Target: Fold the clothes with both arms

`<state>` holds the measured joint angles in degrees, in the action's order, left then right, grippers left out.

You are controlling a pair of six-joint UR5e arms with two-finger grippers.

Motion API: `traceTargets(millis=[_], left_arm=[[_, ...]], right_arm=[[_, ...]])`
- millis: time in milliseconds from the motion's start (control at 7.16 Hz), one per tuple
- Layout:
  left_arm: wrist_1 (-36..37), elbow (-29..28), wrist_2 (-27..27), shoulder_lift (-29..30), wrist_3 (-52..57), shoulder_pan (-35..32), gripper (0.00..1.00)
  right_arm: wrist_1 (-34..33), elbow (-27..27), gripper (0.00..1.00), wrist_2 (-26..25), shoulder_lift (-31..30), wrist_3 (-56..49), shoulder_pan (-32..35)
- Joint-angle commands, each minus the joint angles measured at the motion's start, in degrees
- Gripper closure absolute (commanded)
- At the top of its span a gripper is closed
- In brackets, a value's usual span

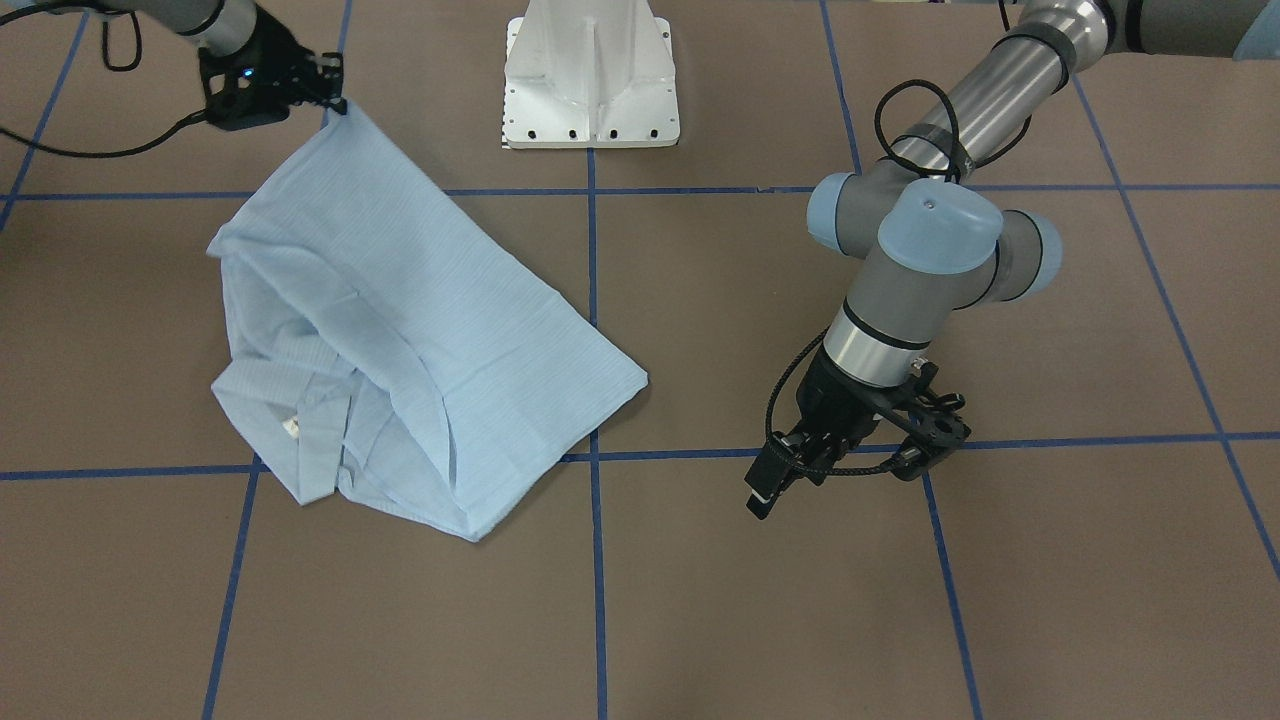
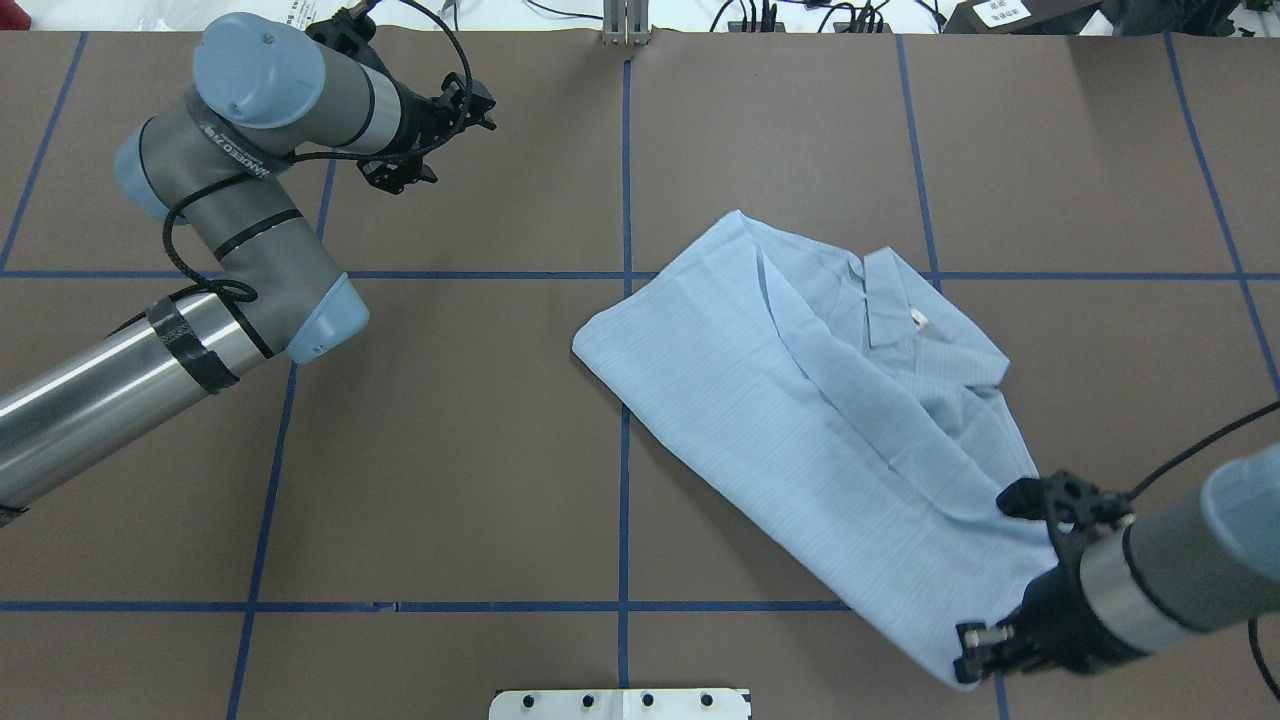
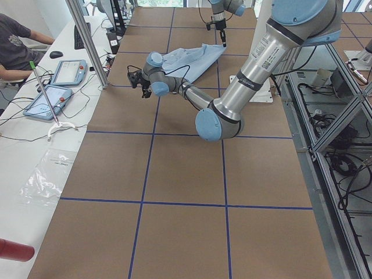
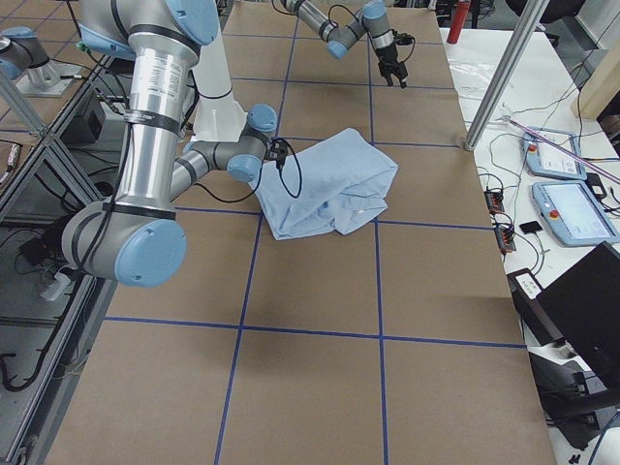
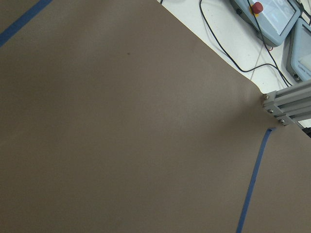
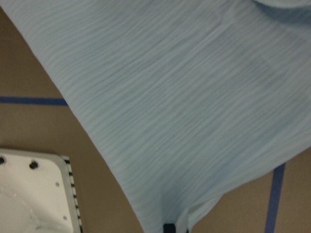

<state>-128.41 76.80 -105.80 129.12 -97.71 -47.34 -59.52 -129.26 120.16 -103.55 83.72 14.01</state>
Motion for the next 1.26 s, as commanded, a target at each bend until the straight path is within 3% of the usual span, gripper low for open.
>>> traceTargets(millis=[0, 140, 419, 698, 1117], left_arm=[[0.00, 0.45, -0.02, -0.18, -0.11, 0.41, 0.00], [-0.09, 1.06, -0.02, -0.96, -0.20, 0.41, 0.01], [0.35, 7.10, -0.63, -3.16, 0.41, 2.07, 0.00], [7.69, 13.69, -1.87, -2.73, -1.33, 9.68, 0.00], [8.44, 10.15, 2.70, 0.33, -5.47, 17.36, 0.01]], right_arm=[[0.01, -1.61, 1.00, -10.11, 0.02, 4.96, -13.38], [0.01, -1.70, 0.05, -10.12, -0.16, 5.04, -13.31], [0.10, -1.00, 0.00, -10.30, 1.58, 5.04, -9.47], [-0.07, 1.71, 0.00, -9.15, 10.80, 4.61, 4.55], [-0.86, 6.90, 0.00, -8.98, 17.14, -7.47, 18.56]])
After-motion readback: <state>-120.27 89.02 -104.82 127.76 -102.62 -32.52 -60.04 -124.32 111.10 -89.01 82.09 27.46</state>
